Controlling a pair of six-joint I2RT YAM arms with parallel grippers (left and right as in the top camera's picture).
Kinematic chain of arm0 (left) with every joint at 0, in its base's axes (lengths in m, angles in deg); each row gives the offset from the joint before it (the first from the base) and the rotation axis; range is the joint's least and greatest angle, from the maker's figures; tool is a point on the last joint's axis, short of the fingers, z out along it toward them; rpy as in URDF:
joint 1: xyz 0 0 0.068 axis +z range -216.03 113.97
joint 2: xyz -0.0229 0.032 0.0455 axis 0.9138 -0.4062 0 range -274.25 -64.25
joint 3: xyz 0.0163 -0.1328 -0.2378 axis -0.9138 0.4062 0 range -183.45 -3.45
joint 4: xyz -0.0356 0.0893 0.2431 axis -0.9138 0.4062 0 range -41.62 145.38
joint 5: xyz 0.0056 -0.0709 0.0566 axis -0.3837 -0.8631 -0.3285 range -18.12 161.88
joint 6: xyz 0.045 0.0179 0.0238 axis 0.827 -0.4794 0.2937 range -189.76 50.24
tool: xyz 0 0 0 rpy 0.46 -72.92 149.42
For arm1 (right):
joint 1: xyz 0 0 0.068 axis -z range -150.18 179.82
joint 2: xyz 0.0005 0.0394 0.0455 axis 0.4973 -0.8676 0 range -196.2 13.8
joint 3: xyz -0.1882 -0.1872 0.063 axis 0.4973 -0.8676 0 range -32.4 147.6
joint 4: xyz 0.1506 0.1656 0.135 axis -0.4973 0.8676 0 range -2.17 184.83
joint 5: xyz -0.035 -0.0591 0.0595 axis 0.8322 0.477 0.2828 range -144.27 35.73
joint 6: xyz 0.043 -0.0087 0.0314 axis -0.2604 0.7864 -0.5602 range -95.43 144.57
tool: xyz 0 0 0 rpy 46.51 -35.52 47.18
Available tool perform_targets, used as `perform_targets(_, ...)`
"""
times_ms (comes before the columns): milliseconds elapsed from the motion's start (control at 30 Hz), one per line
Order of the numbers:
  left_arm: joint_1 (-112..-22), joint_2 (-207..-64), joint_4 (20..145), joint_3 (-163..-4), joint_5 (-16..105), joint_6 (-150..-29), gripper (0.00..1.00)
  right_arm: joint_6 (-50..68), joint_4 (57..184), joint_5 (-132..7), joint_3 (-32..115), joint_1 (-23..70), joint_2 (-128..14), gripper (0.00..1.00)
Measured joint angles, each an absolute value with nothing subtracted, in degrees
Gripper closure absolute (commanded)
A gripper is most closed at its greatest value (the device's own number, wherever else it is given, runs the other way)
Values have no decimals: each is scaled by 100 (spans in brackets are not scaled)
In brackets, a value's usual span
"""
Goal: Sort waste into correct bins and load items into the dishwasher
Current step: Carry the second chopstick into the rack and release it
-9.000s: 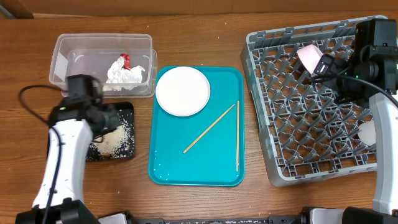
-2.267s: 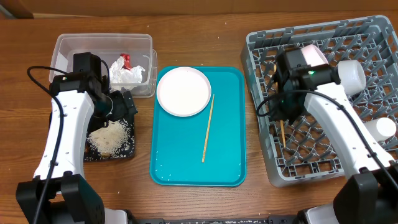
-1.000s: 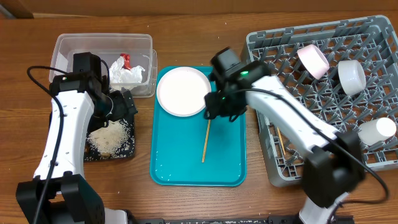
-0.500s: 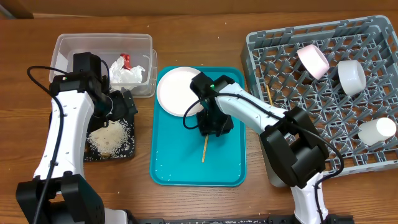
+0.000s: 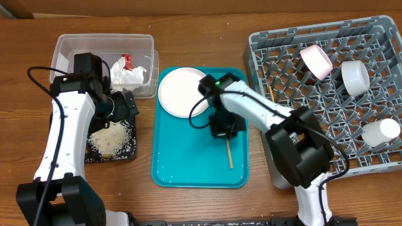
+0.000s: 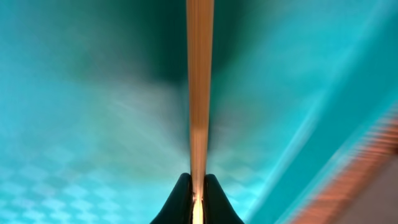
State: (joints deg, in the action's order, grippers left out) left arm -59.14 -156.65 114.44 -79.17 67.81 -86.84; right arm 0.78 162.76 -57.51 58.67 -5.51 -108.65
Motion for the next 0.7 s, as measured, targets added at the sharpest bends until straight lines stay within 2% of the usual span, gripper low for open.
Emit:
perform_targets(400, -5914, -15662, 11442, -7917, 6781, -8684, 1, 1282, 16845, -4927, 6765, 607, -8634, 96)
perform_targets(700, -5914, -15662, 11442, -7917, 6781, -8684, 1, 1735, 16805, -4608, 6326, 1519, -8734, 96)
